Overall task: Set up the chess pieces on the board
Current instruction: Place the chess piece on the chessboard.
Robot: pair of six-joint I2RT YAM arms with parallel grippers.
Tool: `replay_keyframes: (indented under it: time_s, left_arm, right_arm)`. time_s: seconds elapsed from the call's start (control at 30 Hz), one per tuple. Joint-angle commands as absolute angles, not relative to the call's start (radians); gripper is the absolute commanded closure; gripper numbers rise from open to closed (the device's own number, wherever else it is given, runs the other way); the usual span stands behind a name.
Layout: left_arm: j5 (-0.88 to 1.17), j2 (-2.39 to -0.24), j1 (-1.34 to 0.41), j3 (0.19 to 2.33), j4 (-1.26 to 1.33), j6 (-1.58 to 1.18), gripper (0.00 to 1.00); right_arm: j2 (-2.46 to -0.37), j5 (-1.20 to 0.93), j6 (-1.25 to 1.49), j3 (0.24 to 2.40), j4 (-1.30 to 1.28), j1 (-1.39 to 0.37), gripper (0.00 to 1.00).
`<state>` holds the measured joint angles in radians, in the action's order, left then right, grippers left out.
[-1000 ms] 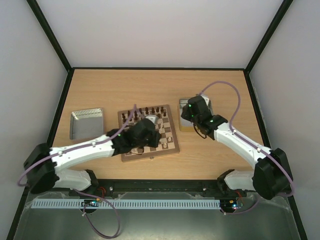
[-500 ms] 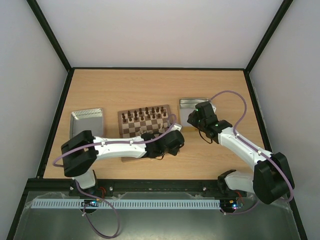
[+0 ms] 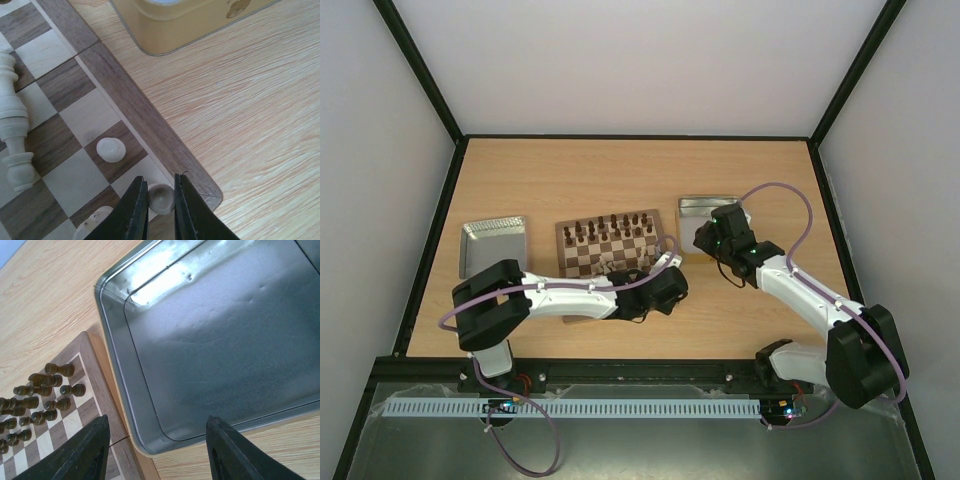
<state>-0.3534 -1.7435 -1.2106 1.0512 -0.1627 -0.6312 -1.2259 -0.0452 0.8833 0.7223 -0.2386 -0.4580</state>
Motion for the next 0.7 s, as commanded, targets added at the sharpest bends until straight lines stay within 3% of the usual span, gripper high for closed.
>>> replay_keyframes:
  time_s: [0.0,0.2,0.67]
  left_arm:
    - [-0.401,-1.759,-1.212,1.019,-0.127,-0.636,0.96]
    - [-0.422,-1.763,-1.212,1.012,-0.125,-0.643,0.94]
    - [-0.405,-1.745,-1.212,1.036,-0.140,-0.638,0.76]
  right_arm:
    - [-1.217,-0.047,0.890,0.711,-0.216,-0.454,0.48]
    - [-1.231,-0.067,0.888,0.714,-0.206,-0.454,0.48]
    - [-1.233,-0.090,0.886,0.710,-0.200,-0.454,0.48]
